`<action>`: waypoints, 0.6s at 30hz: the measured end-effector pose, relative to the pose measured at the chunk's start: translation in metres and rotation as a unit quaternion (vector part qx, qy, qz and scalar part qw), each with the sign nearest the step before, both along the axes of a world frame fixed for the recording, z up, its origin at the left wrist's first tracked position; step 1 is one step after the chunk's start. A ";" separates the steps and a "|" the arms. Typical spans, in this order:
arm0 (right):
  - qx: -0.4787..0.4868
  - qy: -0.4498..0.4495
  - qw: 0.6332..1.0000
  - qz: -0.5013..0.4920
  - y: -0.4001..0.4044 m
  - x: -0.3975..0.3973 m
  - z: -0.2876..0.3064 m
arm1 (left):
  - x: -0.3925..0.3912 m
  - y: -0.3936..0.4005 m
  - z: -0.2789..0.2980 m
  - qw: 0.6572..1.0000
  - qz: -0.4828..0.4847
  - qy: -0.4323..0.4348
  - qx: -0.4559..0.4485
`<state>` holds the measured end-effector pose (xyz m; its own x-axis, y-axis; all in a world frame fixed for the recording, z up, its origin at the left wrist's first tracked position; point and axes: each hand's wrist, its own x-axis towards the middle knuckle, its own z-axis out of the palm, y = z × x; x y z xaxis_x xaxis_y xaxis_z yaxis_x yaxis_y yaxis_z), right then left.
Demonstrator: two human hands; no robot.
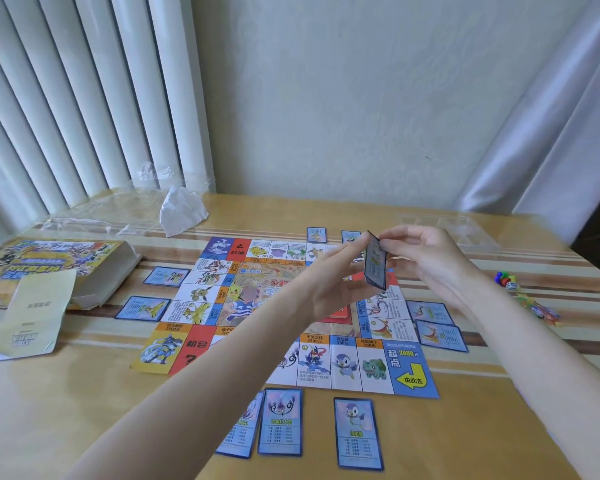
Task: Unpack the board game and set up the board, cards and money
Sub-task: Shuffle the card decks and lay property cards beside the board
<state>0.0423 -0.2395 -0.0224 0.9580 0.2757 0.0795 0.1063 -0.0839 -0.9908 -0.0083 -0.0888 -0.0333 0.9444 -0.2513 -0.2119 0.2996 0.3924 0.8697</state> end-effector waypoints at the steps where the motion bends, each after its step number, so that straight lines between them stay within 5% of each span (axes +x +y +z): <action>1: -0.003 -0.003 1.000 -0.002 0.000 0.000 -0.001 | -0.001 0.001 0.000 1.000 -0.008 0.004 -0.004; 14: -0.116 -0.013 0.993 0.028 0.010 -0.001 0.001 | -0.006 0.018 -0.014 0.997 0.052 -0.041 0.028; 18: -0.145 -0.038 0.988 0.048 0.016 -0.003 0.006 | -0.007 0.027 -0.017 0.997 0.055 -0.044 -0.027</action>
<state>0.0395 -0.2235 -0.0160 0.9209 0.3859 0.0546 0.2005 -0.3488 -0.9155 -0.0153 -0.0620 -0.0502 0.9812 -0.1549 -0.1155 0.1756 0.4654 0.8675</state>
